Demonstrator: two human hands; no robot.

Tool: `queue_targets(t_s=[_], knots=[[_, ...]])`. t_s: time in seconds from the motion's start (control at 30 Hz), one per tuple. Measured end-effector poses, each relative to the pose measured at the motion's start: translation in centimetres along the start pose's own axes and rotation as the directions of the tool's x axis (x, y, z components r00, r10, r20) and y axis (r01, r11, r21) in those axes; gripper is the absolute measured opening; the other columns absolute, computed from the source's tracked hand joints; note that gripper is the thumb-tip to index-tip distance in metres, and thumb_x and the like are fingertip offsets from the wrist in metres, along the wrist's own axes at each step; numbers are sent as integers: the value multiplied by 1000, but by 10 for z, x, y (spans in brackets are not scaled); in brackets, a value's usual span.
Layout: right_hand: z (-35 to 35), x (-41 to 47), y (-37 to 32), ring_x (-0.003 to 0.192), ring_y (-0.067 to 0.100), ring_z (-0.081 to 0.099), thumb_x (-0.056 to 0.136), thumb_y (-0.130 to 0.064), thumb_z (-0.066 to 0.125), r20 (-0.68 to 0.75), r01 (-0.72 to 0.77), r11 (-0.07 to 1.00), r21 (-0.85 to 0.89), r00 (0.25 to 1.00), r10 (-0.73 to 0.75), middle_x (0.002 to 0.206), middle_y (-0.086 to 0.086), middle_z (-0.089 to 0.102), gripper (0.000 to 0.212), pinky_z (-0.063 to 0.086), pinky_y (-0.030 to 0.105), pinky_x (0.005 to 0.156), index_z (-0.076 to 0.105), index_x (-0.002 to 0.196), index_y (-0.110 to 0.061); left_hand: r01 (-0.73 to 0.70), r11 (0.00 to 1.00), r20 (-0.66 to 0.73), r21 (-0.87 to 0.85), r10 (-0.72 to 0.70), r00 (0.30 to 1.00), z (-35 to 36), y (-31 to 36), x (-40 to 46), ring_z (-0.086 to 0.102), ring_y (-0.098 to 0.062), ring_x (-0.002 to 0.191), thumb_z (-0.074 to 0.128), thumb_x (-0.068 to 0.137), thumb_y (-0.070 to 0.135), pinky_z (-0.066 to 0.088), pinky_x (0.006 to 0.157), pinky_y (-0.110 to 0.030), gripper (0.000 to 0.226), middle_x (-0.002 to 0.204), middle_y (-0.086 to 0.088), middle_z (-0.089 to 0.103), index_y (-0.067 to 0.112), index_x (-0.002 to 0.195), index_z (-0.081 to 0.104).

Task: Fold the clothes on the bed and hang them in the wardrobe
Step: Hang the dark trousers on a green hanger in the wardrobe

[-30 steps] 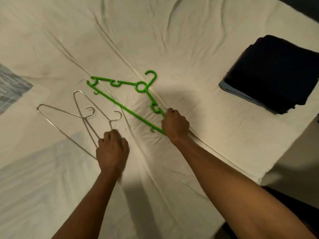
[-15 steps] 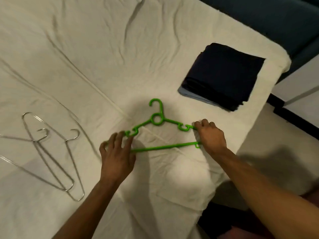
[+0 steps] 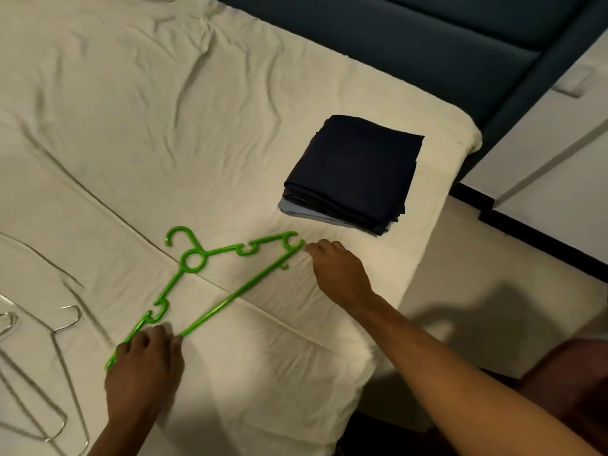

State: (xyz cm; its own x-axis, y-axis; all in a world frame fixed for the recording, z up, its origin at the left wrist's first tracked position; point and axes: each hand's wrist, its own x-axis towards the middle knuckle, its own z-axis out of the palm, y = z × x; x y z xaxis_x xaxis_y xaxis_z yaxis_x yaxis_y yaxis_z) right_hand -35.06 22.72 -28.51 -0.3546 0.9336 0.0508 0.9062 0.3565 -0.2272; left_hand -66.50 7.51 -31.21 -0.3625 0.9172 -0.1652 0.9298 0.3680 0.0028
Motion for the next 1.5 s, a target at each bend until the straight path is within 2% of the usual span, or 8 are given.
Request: queue_targets(t_s=[0.5,0.63,0.8,0.87,1.03,1.2,1.37,1.5], knots=[[-31,-6,55,87,22,63,96,-19,50,-248,-208,929,304,925,289,100,3,67,21,43,26,66,66,110,-14,249,941,-127,-230,-283,951,-15,16,45,51,-53,101,64,93,38,46,75,-62,42,112,-31,53,3,115,54],[-19,-18,40,88,19,64,95,-15,54,-151,-204,917,343,951,268,102,0,68,18,47,27,67,65,110,-17,394,864,156,-314,-362,919,-28,19,67,56,-48,106,66,91,36,47,86,-54,49,115,-28,57,4,122,48],[-23,-30,-5,94,18,65,98,-22,53,20,-185,878,442,980,197,106,-3,68,18,54,36,77,64,112,-20,479,457,394,-750,-273,878,-54,38,63,49,-25,57,63,98,29,46,51,-26,19,69,-11,53,10,93,62],[-36,-32,-28,97,17,65,100,-32,51,53,-166,840,517,985,163,108,-3,68,22,54,37,81,63,116,-21,406,319,333,-857,-260,907,-70,56,45,34,-20,53,58,101,25,36,41,-19,16,66,-9,40,19,86,54],[-91,-31,-76,124,10,52,92,-61,52,217,-249,640,727,968,130,140,-10,53,63,44,37,103,39,146,-31,-28,526,-138,-850,-171,976,-118,135,-14,58,-22,67,61,97,23,46,64,-37,16,89,-1,61,25,98,45],[-135,-46,-82,118,8,58,87,-61,61,146,-287,406,868,928,344,133,-9,60,63,48,32,101,44,140,-32,-263,547,-271,-795,67,960,-145,226,-49,63,-15,72,53,89,37,47,59,-32,21,79,9,61,21,102,55],[-148,-72,-14,91,17,67,101,-39,50,-7,-421,420,804,700,714,97,0,72,28,54,37,83,68,107,-19,-529,574,-346,-625,404,847,-126,287,-66,61,-20,76,71,82,11,50,56,-34,31,96,1,60,16,109,58],[-154,-98,40,86,17,63,103,-36,42,53,-472,348,810,650,758,94,-1,68,30,53,40,82,65,106,-17,-675,432,-370,-598,599,710,-107,311,-78,54,-8,97,56,92,38,49,77,-26,34,113,7,59,22,122,57]])
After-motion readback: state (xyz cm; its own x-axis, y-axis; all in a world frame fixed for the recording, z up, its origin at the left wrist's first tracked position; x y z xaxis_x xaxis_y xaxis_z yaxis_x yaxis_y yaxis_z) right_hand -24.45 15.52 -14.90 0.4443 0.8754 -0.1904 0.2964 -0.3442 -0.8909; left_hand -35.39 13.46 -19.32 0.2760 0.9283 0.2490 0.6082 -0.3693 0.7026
